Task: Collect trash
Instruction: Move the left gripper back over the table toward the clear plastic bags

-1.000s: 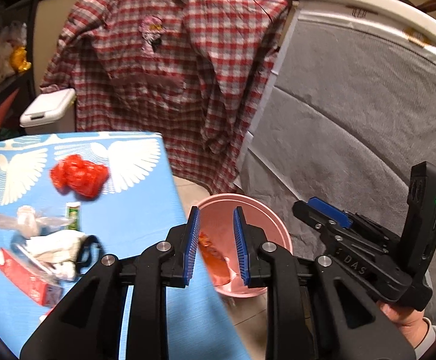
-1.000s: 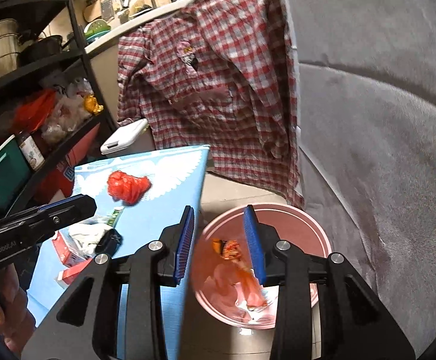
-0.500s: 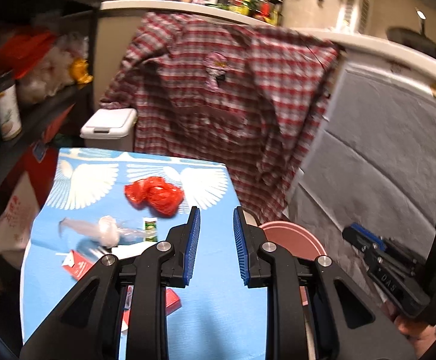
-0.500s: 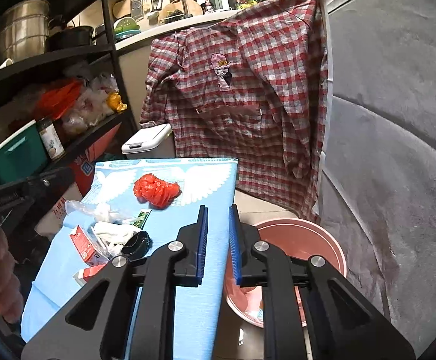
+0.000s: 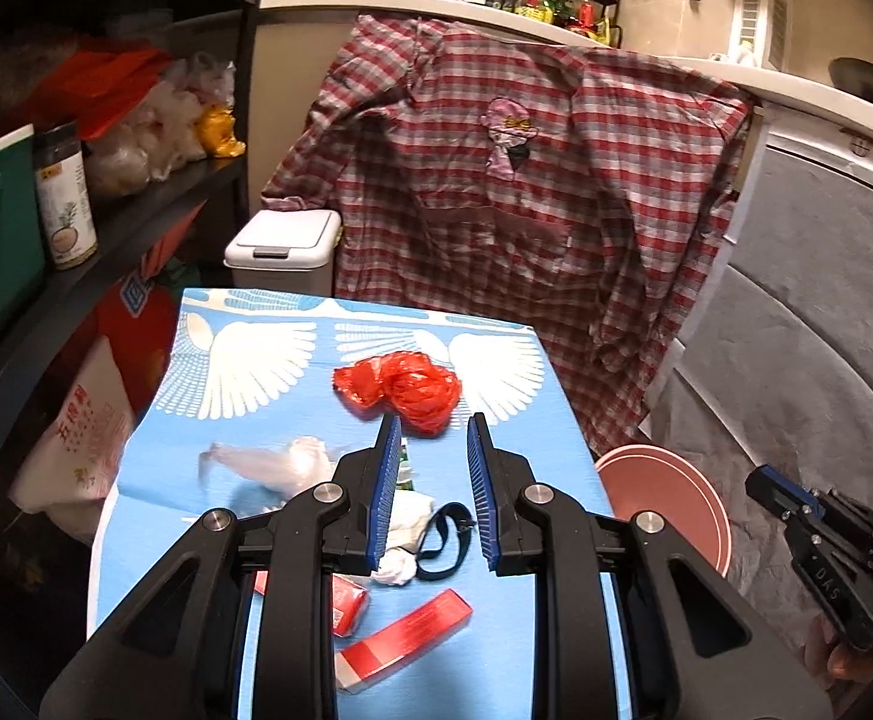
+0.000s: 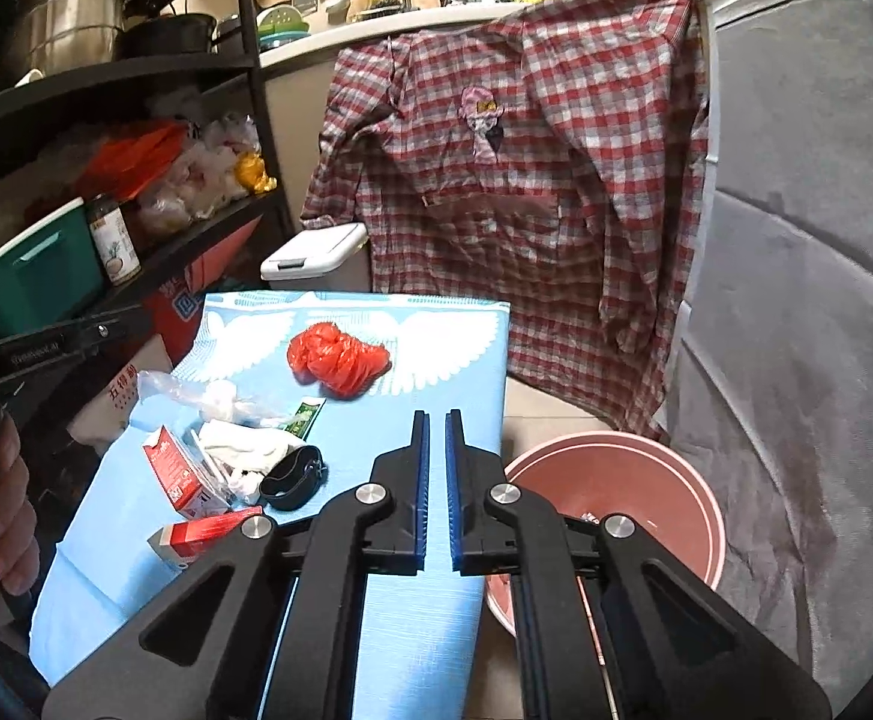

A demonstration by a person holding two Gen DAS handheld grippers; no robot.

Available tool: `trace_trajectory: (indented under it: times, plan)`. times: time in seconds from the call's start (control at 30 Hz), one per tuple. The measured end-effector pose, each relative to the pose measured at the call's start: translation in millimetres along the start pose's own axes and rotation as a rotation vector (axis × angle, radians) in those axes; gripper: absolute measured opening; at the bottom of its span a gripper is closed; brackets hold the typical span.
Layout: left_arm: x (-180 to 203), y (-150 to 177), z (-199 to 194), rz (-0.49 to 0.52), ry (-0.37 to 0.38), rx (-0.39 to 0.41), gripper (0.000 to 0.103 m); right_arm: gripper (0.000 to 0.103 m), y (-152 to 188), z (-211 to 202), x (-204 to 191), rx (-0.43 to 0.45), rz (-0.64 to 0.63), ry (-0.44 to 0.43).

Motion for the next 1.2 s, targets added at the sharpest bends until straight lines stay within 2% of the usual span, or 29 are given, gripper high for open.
trace_trajectory:
  times: [0.4,0.83,1.2]
  plan:
    - [-35,3,25,-0.032,-0.051,-0.031,0.022,0.004,14,46,-15,-0.050,-0.036,-0.028]
    - [-56,8,52,-0.067,-0.080,-0.076,0.022,0.002,27,88,-52,-0.102,-0.068,-0.109]
    - [-78,14,71,-0.083,-0.093,-0.120,0.022,0.007,33,123,-79,-0.176,-0.046,-0.181]
Point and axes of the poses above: each gripper's, at about its wrist camera, not at the fingertips, and z roughly the way its jaws point, x to its right, y to its underside, the point moved 1 cm from there along z, roughly the way its jaws point, and after that the axes turned 2 degrees about x, right-handed, at the moved point
